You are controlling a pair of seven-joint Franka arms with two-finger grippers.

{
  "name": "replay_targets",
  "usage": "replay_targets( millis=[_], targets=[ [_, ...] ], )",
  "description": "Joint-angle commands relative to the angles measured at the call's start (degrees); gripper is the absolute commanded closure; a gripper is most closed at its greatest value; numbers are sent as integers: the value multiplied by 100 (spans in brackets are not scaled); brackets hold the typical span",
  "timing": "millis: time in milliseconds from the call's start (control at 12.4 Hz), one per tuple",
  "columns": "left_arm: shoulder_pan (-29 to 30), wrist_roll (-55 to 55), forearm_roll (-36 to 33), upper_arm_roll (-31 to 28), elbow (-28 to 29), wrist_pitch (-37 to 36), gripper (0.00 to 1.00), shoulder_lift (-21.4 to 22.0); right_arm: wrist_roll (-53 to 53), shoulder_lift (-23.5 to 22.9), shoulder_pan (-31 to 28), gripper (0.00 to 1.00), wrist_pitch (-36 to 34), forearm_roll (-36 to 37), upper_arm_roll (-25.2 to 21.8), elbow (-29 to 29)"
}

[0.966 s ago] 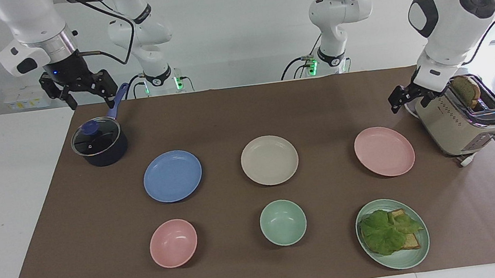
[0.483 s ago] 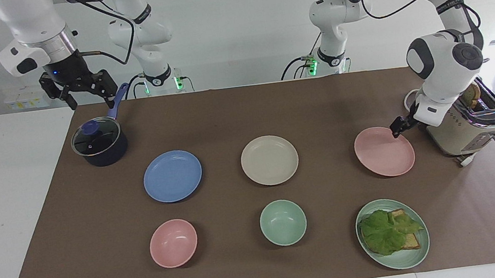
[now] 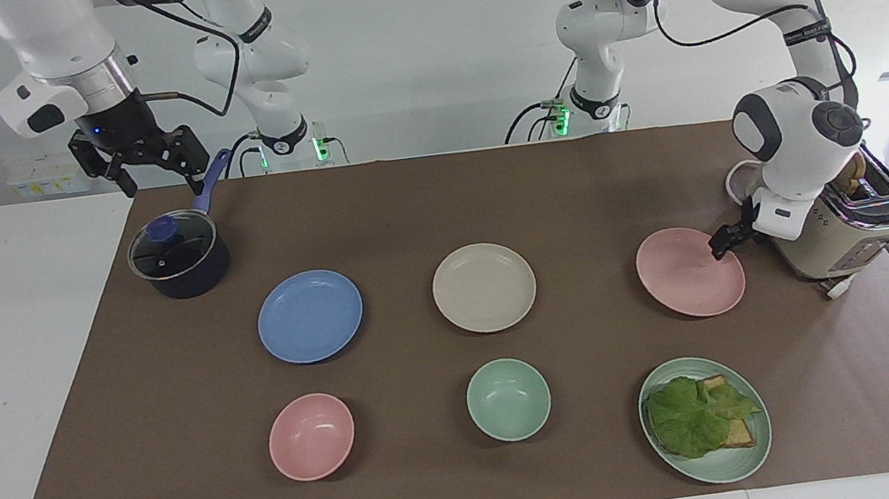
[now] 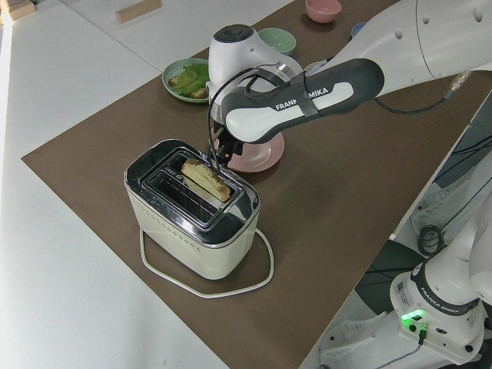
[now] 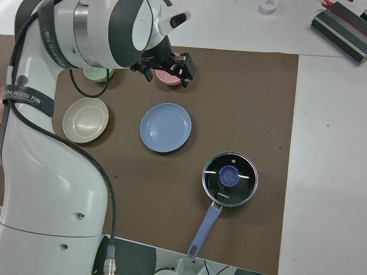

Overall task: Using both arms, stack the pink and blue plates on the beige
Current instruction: 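Reach the left gripper to the pink plate rim and grasp it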

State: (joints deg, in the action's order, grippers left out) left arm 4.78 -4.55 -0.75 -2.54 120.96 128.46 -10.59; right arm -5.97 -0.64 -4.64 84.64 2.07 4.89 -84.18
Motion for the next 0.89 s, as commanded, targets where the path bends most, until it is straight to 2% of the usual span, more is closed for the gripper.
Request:
replay_targets(
  millis=[0,563,805],
  targets=[
    [-65,-134,22,-10,147,-22,100,145,-36,108,-81,0,70,22,56,-142],
    [-74,-161,136,7,69,-180,100,119,-36,108,-90,0,62,22,21,-142],
    [-65,-143,426,25,-571,-1205,100,127,-36,108,-90,0,62,21,12,-142]
  ],
)
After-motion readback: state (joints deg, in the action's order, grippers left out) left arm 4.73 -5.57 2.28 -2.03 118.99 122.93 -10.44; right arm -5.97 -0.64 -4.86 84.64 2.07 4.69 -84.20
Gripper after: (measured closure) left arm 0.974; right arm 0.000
